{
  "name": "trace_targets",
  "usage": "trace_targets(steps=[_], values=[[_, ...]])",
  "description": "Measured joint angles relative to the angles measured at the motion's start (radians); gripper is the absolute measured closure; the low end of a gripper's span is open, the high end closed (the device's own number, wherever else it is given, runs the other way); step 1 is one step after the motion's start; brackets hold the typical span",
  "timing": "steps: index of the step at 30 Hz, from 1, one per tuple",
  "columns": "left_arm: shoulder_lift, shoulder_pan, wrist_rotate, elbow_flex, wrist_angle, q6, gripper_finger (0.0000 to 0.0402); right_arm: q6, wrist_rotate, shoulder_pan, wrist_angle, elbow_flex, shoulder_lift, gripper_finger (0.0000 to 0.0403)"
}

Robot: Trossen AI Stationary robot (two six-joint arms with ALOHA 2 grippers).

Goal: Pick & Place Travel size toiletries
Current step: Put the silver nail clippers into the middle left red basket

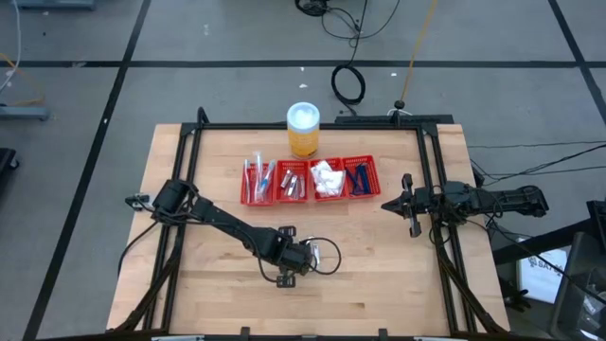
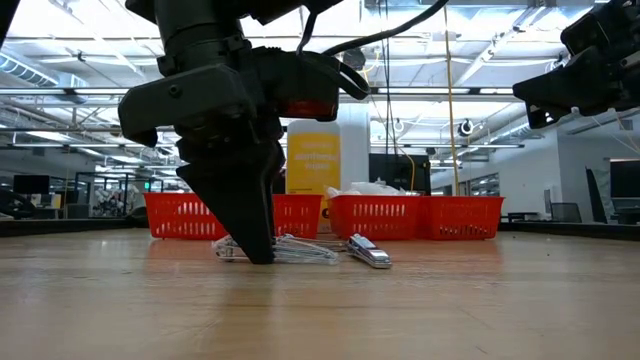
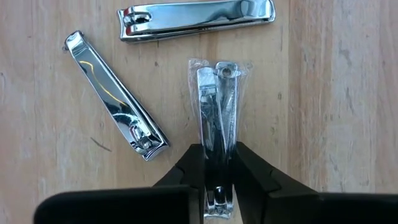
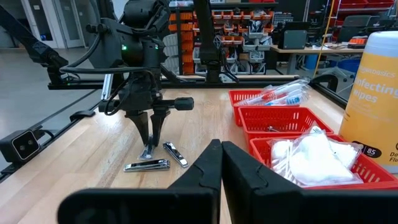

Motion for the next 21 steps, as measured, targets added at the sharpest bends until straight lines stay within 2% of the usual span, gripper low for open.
trace_targets(steps=[9,14,21], values=[[0.0,-0.001,0.002,-0.001,0.017,-0.004,0.0364,0.001,0.0,0.0,0.0,0.0,0.0,0.0403],[-0.005,-0.01,0.015,0.005,0.045,0.045,0.036,0.001,0.0,0.0,0.0,0.0,0.0,0.0403],[-0.078,-0.02,0.03,0.001,0.042,0.031,0.0364,-0.002,0.0,0.0,-0.001,0.0,0.0,0.0403]])
